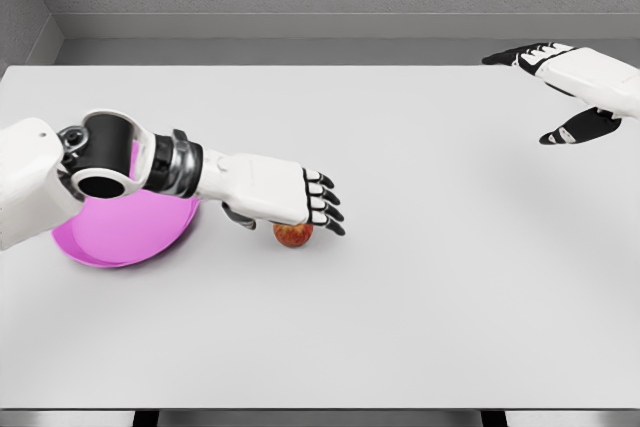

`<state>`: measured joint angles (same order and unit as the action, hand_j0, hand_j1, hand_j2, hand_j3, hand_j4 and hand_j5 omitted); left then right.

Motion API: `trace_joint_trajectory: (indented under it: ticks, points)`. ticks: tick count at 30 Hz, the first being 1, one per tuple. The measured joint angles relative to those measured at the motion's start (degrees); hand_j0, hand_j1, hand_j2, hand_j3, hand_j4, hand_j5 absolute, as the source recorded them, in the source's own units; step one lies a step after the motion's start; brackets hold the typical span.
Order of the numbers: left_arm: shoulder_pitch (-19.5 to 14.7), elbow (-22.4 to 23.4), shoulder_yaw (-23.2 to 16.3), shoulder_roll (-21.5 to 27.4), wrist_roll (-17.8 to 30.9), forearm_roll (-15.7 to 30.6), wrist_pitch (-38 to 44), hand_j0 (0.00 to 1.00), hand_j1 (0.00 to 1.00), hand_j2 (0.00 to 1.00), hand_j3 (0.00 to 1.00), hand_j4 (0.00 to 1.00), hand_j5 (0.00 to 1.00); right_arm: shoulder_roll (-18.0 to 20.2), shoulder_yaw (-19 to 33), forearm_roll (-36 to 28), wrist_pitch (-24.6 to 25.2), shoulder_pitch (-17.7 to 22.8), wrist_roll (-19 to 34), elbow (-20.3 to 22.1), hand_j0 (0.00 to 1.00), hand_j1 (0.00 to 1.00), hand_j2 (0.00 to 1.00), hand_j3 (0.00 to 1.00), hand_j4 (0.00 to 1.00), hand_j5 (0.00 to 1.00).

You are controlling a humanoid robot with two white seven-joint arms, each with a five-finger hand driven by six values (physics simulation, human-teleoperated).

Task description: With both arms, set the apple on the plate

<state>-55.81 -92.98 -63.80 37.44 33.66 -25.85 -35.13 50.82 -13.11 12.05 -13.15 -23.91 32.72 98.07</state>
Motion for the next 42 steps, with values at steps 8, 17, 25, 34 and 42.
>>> trace_joint_trajectory:
  ticks: [8, 17, 25, 34, 42]
  points:
    - [0.0, 2.1, -0.3, -2.2, 1.3, -0.6, 0.0, 1.00, 1.00, 1.00, 1.00, 1.00, 1.00, 0.0, 0.0, 0.0, 0.0, 0.1, 0.0, 0.0, 1.00, 1.00, 1.00, 1.00, 1.00, 1.00]
    - [0.0, 4.8, -1.2, -4.3, 1.4, -4.0, 0.0, 1.00, 1.00, 1.00, 1.00, 1.00, 1.00, 0.0, 0.0, 0.0, 0.0, 0.1, 0.0, 0.0, 1.00, 1.00, 1.00, 1.00, 1.00, 1.00]
    - [0.3, 5.1, -1.5, -4.3, 1.4, -4.2, 0.0, 0.82, 0.82, 0.82, 0.82, 0.82, 0.82, 0.0, 0.0, 0.0, 0.0, 0.0, 0.0, 0.0, 1.00, 1.00, 1.00, 1.00, 1.00, 1.00]
    - [0.4, 5.2, -2.0, -4.0, 1.4, -5.4, 0.0, 0.82, 0.82, 0.82, 0.82, 0.82, 0.82, 0.0, 0.0, 0.0, 0.0, 0.0, 0.0, 0.0, 1.00, 1.00, 1.00, 1.00, 1.00, 1.00]
    - [0.8, 5.1, -2.1, -3.8, 1.3, -5.2, 0.0, 0.67, 0.67, 0.67, 0.67, 0.67, 0.67, 0.0, 0.0, 0.0, 0.0, 0.0, 0.0, 0.0, 1.00, 1.00, 1.00, 1.00, 1.00, 1.00]
